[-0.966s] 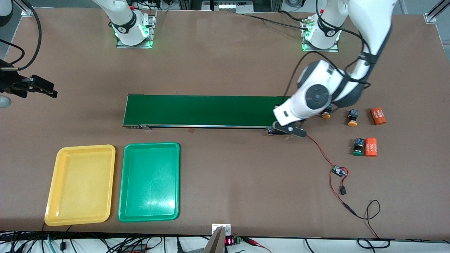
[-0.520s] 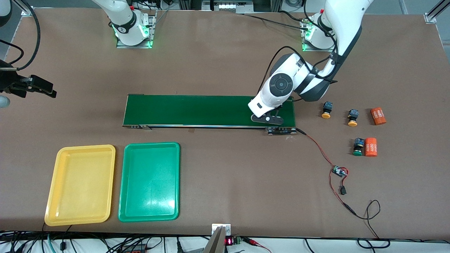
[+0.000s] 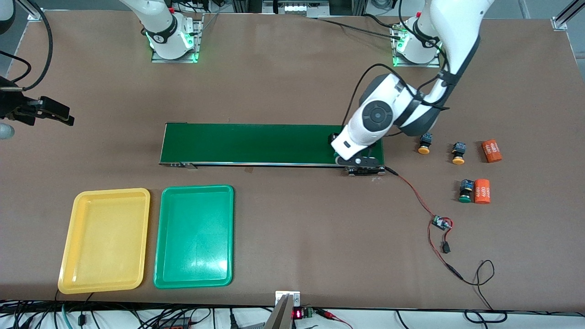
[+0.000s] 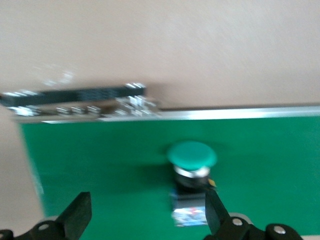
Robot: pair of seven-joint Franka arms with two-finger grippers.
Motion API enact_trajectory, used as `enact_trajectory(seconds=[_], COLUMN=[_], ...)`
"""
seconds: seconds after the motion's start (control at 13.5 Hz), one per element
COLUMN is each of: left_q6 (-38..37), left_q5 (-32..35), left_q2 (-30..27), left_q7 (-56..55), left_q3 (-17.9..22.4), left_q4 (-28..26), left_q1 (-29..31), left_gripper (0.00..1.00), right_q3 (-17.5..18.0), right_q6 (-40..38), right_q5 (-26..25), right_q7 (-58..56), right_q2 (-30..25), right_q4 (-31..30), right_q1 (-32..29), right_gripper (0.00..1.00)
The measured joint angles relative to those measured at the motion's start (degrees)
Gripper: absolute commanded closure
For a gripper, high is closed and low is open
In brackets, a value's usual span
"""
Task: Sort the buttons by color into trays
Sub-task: 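Return the left gripper and grasp an orange cylinder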
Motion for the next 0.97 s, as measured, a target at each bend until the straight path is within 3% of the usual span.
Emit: enact_trajectory(seconds=[0.3, 0.59, 0.97], left_q6=[-7.5, -8.2, -8.1], left_q5=[3.9, 15.4, 18.8], left_q2=[-1.0, 0.4, 5.7], left_q7=[1.7, 12.8, 28.0], left_q3=[0.5, 0.7, 0.9], left_q4=[6.2, 7.5, 12.7], left_q1=[11.7, 19.3, 28.4], left_gripper=[0.0, 0.0, 0.01], right_q3=[0.0, 0.0, 0.0], right_q6=[-0.5, -0.9, -1.1], right_q5=[0.0, 0.0, 0.0], right_q7=[0.0, 0.0, 0.0], right_q2=[-0.2, -0.3, -0.4], right_q4=[0.0, 0.0, 0.0], right_q1=[0.0, 0.0, 0.0], right_gripper=[0.0, 0.0, 0.0])
